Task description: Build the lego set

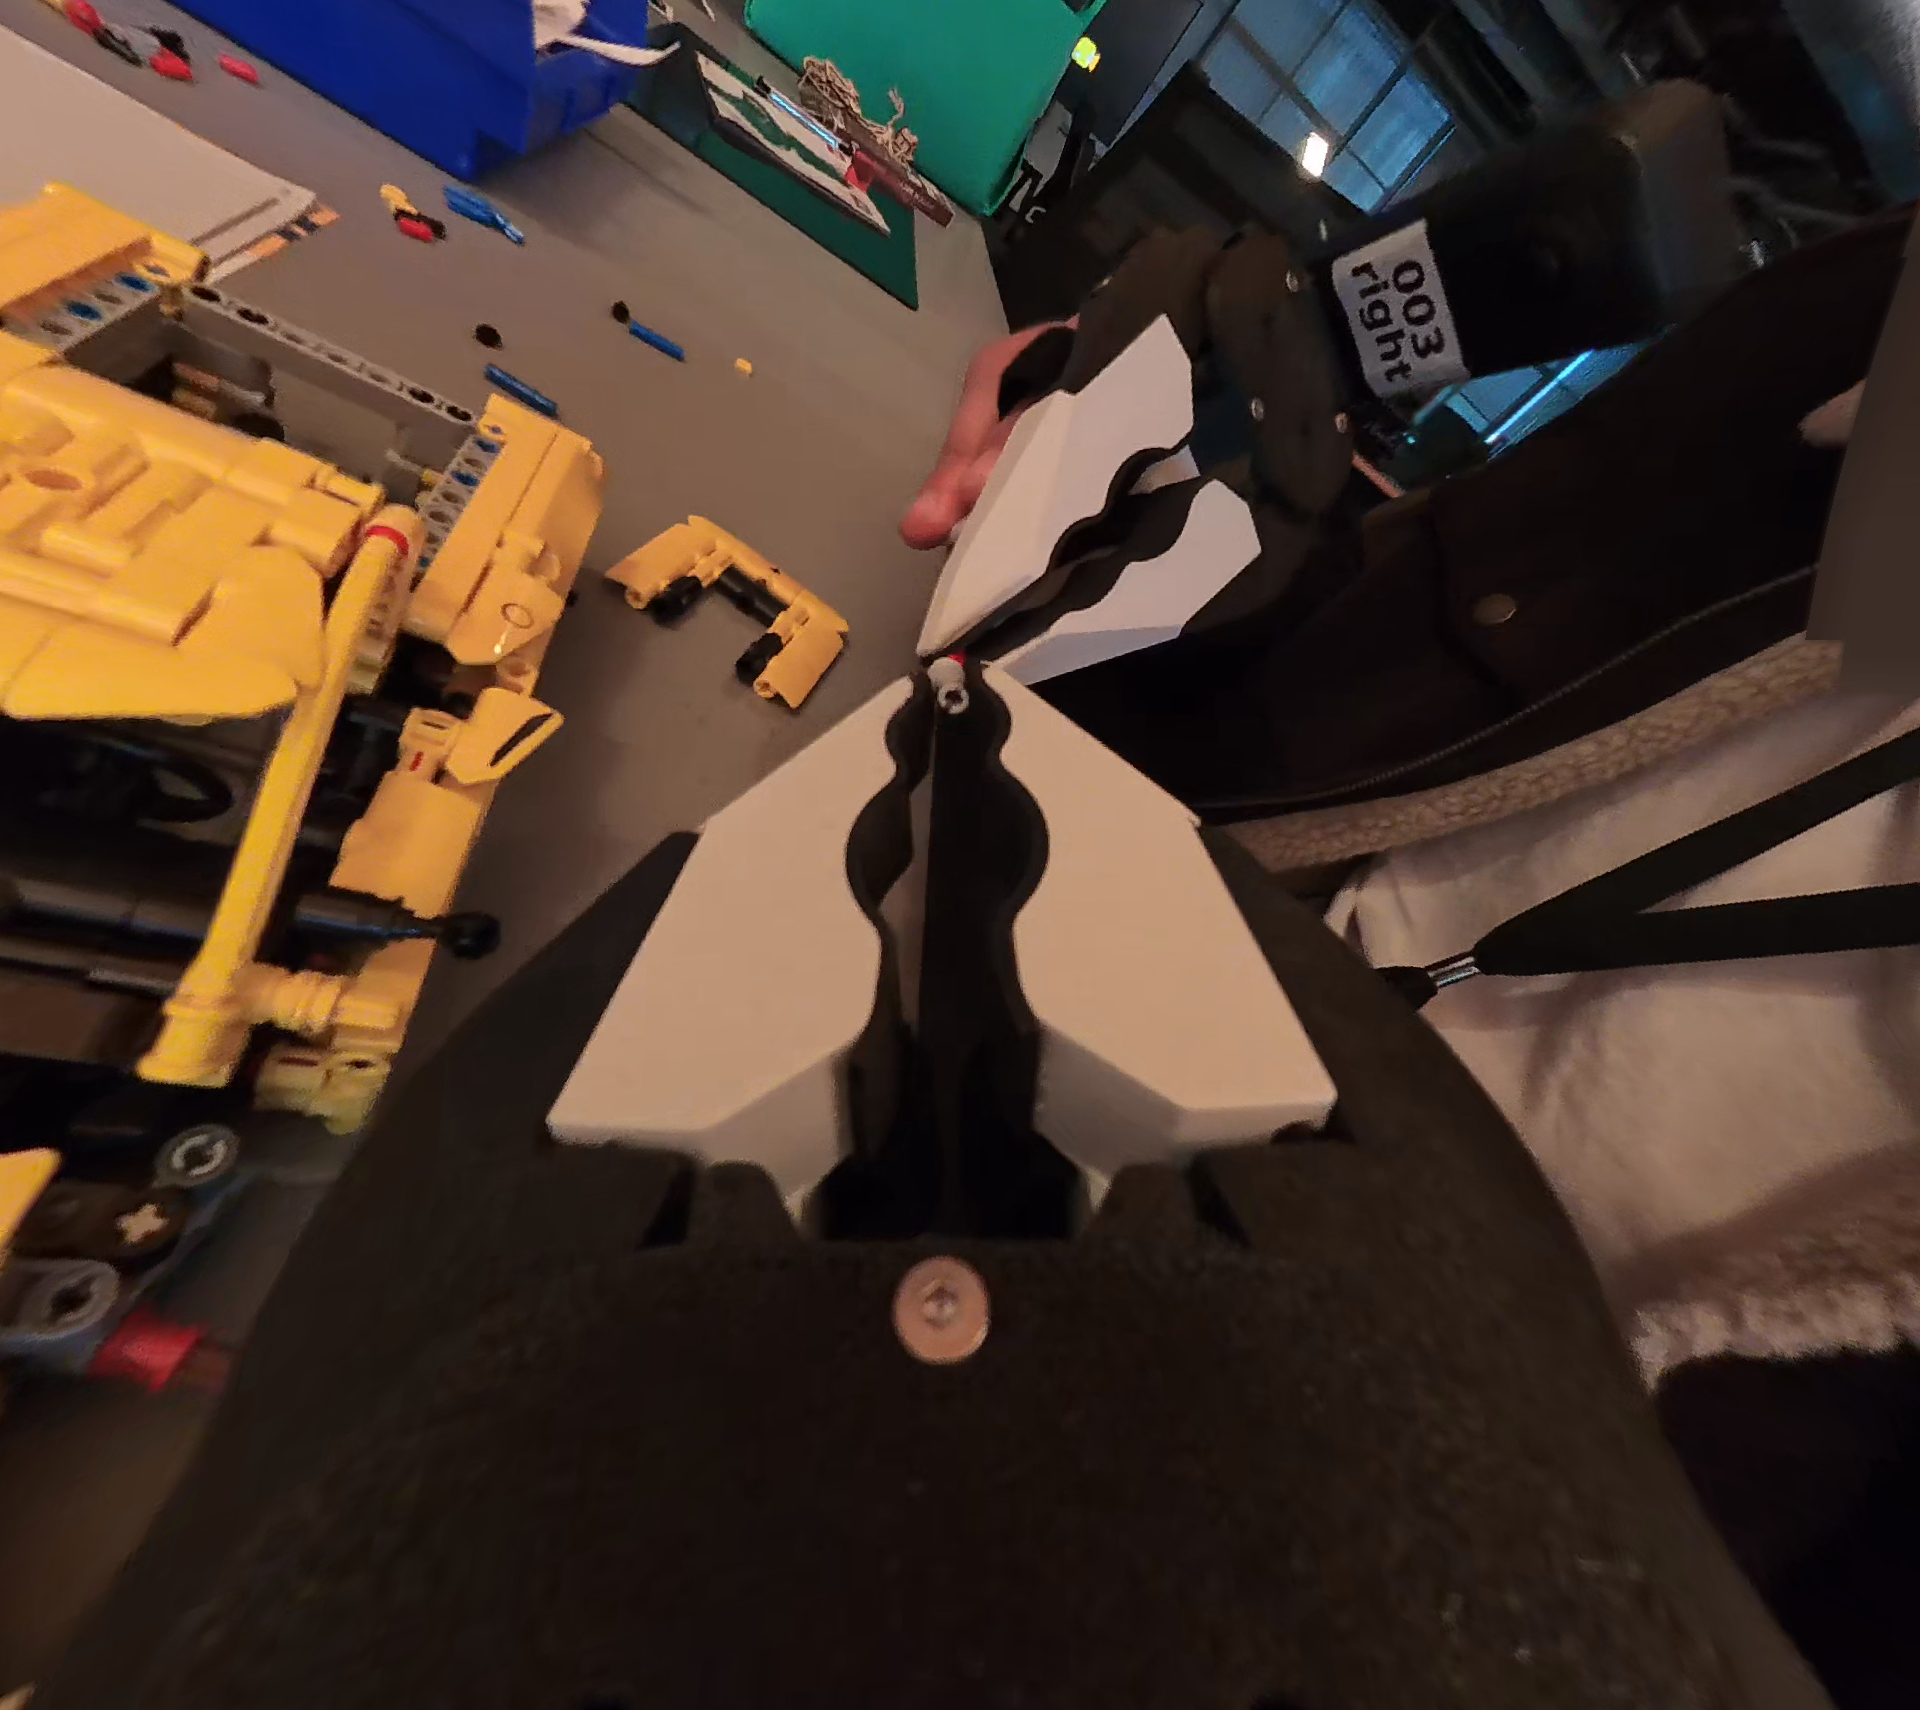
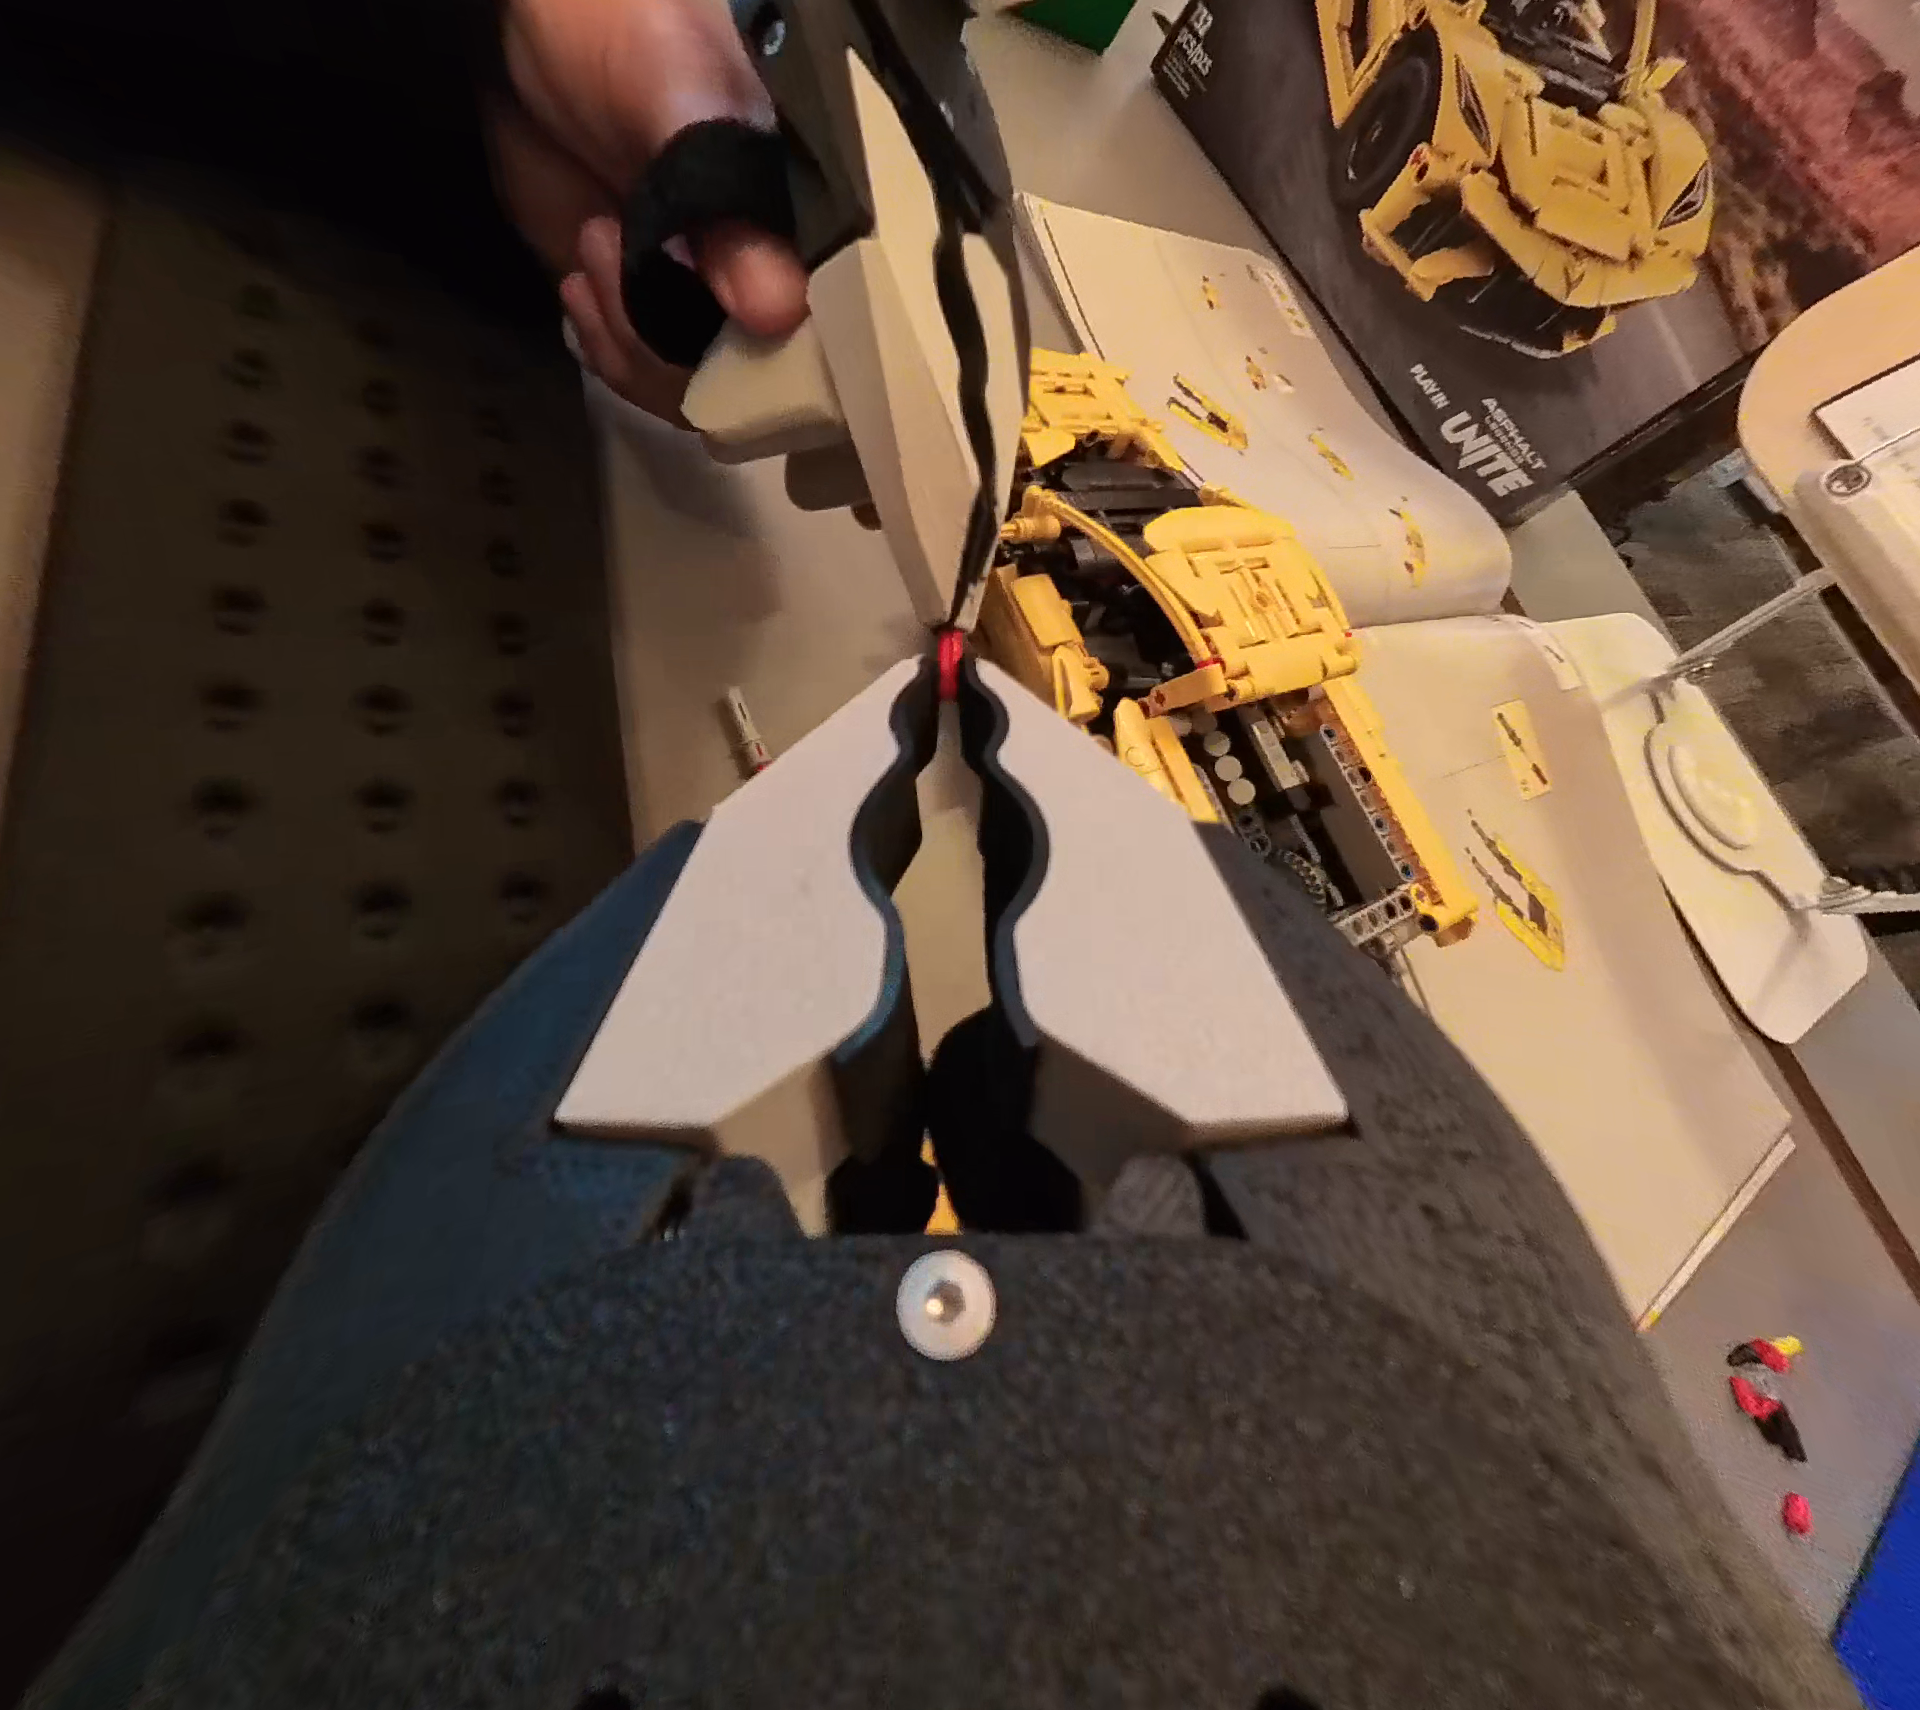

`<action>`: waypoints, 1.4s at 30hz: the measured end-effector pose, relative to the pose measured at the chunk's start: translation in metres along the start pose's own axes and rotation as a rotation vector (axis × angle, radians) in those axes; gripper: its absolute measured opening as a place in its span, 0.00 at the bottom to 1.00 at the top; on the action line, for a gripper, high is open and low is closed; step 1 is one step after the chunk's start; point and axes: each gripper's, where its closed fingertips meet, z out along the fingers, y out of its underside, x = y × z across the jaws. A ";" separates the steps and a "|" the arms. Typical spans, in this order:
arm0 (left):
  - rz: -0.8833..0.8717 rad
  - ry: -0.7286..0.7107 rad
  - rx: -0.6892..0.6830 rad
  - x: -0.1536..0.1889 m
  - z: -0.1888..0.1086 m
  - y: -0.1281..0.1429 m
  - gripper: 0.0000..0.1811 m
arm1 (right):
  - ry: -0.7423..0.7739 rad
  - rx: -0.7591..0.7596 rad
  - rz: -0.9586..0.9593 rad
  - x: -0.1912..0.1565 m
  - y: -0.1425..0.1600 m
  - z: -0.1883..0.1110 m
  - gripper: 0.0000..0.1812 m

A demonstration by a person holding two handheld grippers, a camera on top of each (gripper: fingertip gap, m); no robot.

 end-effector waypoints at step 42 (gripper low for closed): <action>0.106 -0.112 -0.147 -0.010 0.007 0.021 0.02 | 0.092 -0.143 -0.195 -0.008 0.022 0.016 0.01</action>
